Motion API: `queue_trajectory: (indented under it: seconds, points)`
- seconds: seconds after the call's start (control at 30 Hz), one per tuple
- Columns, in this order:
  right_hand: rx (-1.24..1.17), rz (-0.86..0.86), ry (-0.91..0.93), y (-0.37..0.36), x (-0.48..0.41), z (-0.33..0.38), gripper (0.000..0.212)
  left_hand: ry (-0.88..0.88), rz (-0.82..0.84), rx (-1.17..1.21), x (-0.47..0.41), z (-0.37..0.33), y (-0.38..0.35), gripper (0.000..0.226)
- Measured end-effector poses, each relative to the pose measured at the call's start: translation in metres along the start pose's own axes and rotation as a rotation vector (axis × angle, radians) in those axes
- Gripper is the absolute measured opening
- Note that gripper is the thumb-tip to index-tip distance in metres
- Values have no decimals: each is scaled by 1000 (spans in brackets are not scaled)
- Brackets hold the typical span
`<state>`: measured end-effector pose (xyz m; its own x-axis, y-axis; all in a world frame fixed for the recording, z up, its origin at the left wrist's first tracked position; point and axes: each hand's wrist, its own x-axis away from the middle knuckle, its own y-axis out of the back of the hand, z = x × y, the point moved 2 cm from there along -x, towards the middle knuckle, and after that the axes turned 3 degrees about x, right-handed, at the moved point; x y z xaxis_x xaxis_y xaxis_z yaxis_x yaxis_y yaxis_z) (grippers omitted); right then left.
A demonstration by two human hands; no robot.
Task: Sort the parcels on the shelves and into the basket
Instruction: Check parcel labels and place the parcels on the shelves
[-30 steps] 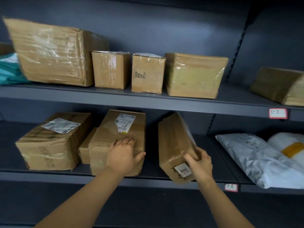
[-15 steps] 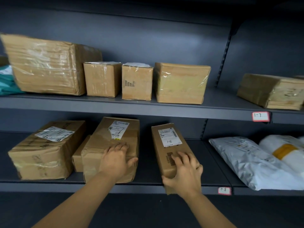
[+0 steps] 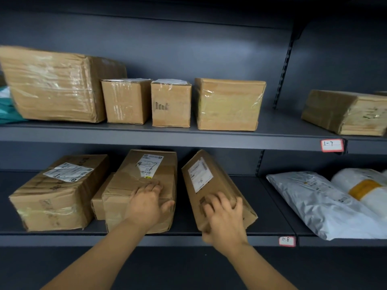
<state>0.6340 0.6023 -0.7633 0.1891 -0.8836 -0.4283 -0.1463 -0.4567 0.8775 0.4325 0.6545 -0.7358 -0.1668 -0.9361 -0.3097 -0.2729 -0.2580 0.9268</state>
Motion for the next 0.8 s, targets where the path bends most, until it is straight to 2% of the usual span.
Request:
queue_trajectory:
  seconds: [0.13,0.2,0.43,0.6,0.8]
  points:
    - [-307,105,-393,1,2,-43,76,6,-3,11,-2,-2,2,66]
    - [-394,145,-476,-6,10,-56,83,-5,-20,-5,-1,-3,-1,66]
    - [-368,163,-463,-9,24,-80,83,-43,-51,-2,-4,-27,-13,63]
    - [-310,145,-571,-12,36,-121,79,-40,-64,30,-6,-22,-11,64]
    - [-192,259,-550,-14,28,-116,84,-48,-13,-9,-8,-21,-10,70]
